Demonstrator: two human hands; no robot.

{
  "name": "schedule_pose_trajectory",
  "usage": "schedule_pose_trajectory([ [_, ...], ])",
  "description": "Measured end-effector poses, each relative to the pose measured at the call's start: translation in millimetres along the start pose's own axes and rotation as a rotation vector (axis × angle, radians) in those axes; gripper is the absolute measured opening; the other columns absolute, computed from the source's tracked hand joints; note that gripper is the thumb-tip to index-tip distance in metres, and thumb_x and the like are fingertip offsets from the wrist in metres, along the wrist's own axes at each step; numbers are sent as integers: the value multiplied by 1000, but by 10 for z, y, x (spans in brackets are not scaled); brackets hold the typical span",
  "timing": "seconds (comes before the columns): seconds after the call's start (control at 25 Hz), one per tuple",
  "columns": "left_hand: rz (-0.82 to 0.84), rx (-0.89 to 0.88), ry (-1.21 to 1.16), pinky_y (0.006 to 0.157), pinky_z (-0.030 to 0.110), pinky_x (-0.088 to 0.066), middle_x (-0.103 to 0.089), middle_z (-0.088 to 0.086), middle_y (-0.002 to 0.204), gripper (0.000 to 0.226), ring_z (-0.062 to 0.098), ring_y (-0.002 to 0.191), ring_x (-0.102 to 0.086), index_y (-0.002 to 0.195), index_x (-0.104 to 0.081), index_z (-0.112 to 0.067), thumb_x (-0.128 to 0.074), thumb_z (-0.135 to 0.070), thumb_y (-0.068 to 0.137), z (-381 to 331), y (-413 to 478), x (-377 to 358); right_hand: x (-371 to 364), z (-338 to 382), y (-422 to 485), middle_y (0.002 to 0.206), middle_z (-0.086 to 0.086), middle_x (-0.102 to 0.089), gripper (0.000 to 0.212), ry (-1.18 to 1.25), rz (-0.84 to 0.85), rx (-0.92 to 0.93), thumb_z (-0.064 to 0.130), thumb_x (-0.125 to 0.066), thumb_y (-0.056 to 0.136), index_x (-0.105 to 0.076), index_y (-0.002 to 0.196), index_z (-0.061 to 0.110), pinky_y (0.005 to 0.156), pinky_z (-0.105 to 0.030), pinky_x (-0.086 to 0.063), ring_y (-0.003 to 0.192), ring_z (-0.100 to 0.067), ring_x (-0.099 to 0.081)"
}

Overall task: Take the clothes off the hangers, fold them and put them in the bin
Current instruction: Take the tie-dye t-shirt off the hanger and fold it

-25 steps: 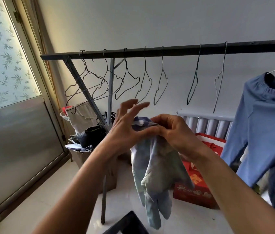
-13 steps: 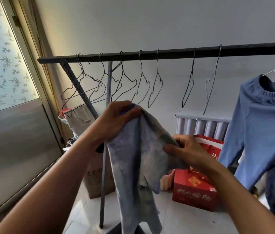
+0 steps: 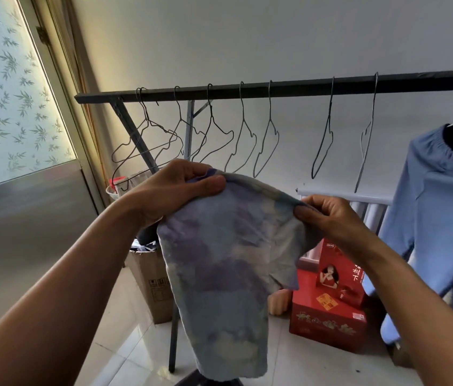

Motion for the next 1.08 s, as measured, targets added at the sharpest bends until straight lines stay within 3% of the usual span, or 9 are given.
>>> schedule_pose_trajectory([
  [0.12, 12, 2, -110, 55, 13, -49, -69, -6, 68, 22, 3, 62, -62, 85, -70, -12, -59, -31, 85, -22, 39, -56, -110, -62, 13, 99, -2, -65, 14, -155, -218, 33, 16, -67, 88, -62, 102, 18, 70, -11, -45, 89, -13, -59],
  [0.2, 2, 15, -107, 60, 17, -53, -72, -1, 76, 24, 8, 69, -65, 91, -72, -13, -60, -33, 86, -9, 81, -87, -221, 10, -106, 100, 4, -62, 18, -214, -346, 88, 21, -64, 91, -58, 109, 20, 77, -19, -46, 89, -9, -58],
  [0.36, -45, 21, -61, 61, 16, -50, -70, -2, 74, 21, 7, 69, -62, 89, -75, -17, -59, -30, 93, 1, 158, -158, -596, 176, -357, 91, 7, -71, 38, 64, 48, 73, 56, -54, 85, -64, 104, 25, 74, -22, -54, 82, -3, -68],
  [0.48, -59, 33, -28, 63, 17, -51, -72, 0, 75, 20, 7, 70, -63, 88, -75, -18, -60, -31, 93, -4, 183, -155, -781, 151, -472, 100, 9, -73, 41, 41, 267, 24, 44, -74, 78, -64, 113, 25, 78, -26, -58, 93, -9, -70],
  [0.64, -125, 62, -78, 70, 28, -53, -74, 15, 87, 43, 16, 76, -65, 100, -72, -5, -67, -41, 77, -9, 165, -79, -755, 132, -485, 97, -4, -76, 27, 144, 210, -26, 21, -74, 80, -71, 105, 12, 83, -41, -58, 91, -24, -72],
  [0.76, -270, 107, -495, 74, 31, -58, -74, 7, 100, 57, 21, 90, -68, 119, -64, -14, -59, -53, 78, 301, 109, -30, -722, 184, -476, 95, -4, -76, 28, 184, 195, -18, 26, -73, 78, -72, 103, 15, 80, -39, -58, 89, -24, -72],
  [0.92, -124, 308, -967, 99, 50, -49, -63, 20, 128, 97, 37, 118, -60, 135, -56, -12, -23, -83, 78, 850, -145, -506, -683, 220, -381, 96, -4, -76, 19, 223, 114, -1, 15, -71, 84, -73, 103, 16, 81, -40, -58, 90, -26, -72],
  [1.0, -89, 363, -979, 95, 45, -52, -65, 22, 123, 92, 35, 115, -63, 126, -64, -8, -31, -79, 77, 962, -287, -783, -663, 196, -336, 96, -4, -76, 18, 238, 73, -7, 11, -71, 85, -73, 102, 16, 81, -39, -58, 91, -26, -71],
  [1.08, -144, 300, -922, 95, 42, -52, -65, 19, 124, 73, 32, 114, -63, 138, -51, -14, -61, -58, 81, 1021, -325, -873, -645, 150, -308, 95, -4, -76, 17, 230, 33, -28, 10, -71, 85, -73, 101, 16, 82, -39, -57, 93, -26, -71],
])
Point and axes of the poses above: each hand's wrist, its own y-axis towards the middle knuckle, its own x-axis out of the back of the hand, z = x × y, the point moved 4 cm from there along y, towards the middle knuckle
